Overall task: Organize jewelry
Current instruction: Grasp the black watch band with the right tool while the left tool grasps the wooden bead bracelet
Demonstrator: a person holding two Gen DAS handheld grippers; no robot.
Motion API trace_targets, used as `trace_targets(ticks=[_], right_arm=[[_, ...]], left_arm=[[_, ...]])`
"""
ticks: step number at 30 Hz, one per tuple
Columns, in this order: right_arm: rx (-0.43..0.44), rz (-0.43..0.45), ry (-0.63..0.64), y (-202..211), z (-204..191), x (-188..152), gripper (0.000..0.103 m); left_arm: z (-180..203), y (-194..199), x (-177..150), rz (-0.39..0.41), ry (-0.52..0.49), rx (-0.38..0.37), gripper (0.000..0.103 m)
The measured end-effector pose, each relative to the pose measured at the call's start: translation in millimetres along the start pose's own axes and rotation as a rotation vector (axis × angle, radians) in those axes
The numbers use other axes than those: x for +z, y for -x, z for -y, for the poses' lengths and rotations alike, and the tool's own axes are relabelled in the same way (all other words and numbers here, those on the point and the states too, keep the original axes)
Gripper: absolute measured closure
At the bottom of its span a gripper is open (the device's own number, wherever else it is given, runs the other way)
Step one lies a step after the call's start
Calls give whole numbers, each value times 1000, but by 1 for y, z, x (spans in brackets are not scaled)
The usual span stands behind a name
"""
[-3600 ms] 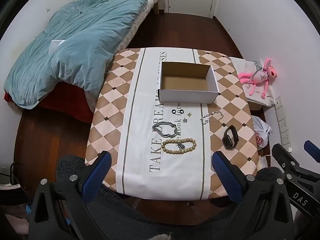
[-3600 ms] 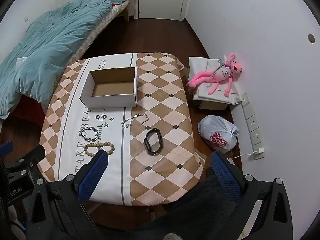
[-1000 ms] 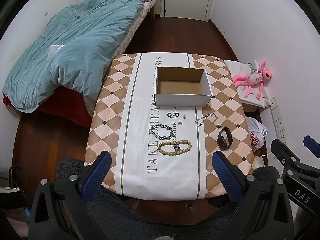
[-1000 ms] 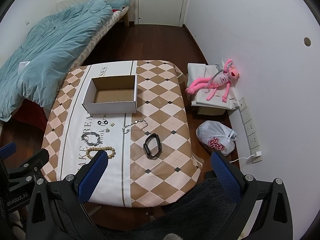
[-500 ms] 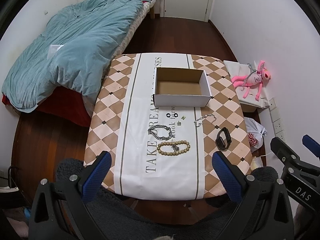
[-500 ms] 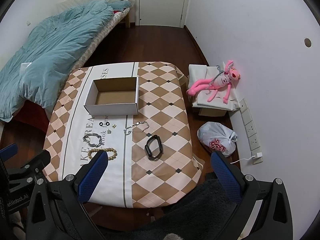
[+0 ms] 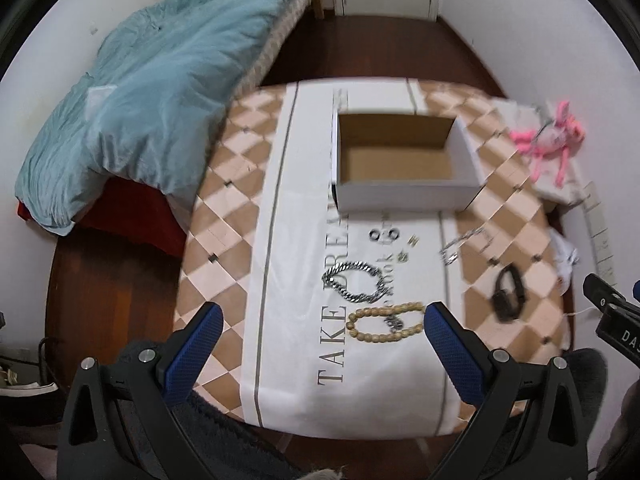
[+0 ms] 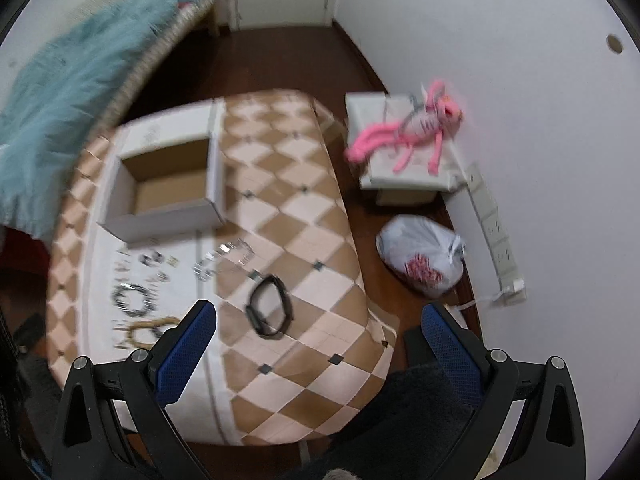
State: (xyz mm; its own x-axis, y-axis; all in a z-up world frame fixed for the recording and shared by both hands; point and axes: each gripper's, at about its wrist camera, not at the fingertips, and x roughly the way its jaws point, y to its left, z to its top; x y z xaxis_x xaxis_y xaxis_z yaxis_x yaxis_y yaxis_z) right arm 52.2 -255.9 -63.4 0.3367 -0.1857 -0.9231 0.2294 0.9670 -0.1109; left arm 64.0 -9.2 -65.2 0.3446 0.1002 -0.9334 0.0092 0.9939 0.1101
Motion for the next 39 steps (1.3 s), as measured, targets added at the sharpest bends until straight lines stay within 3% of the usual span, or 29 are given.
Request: trace_targets(ticks=[4,8,17,20,23,25,26,30,33,35,39], right_arm=[[-21,-99,-5,-62,-2,-7,0],[-18,-174,-7,-107,-8,-19,8],[25,-230,-22,-144,-18,-34,26],[42,-235,-12,-149,-22,-37,39],[56,-251,11,-155,-31,-39,63],[76,-238,21,-153,-37,-41,86],[82,-240,27,-152,-39,-43,93],[143,-231,14,-143,-45,-49,96],[166,-227,7,-137,-49,-53,96],[172,-226,7,-135,-51,-56,96],[176,-235,2,-134,-54,-59,96]], left_arm=[[7,-43,-4,-78,-28,16,0],[11,-74,-9,-133,-43,25,0],[6,-118,-11,-198,-20,44,0],[0,-122,-14,-208,1,27,1],[-9,-125,-20,-222,21,2,1],[-19,-127,-26,-233,40,-23,1],[-23,-127,-30,-242,53,-36,1],[-35,-128,-40,-250,84,-105,1],[-34,-133,-45,-251,88,-152,11],[-29,-137,-45,-258,80,-175,27],[-19,-143,-49,-251,38,-163,41]])
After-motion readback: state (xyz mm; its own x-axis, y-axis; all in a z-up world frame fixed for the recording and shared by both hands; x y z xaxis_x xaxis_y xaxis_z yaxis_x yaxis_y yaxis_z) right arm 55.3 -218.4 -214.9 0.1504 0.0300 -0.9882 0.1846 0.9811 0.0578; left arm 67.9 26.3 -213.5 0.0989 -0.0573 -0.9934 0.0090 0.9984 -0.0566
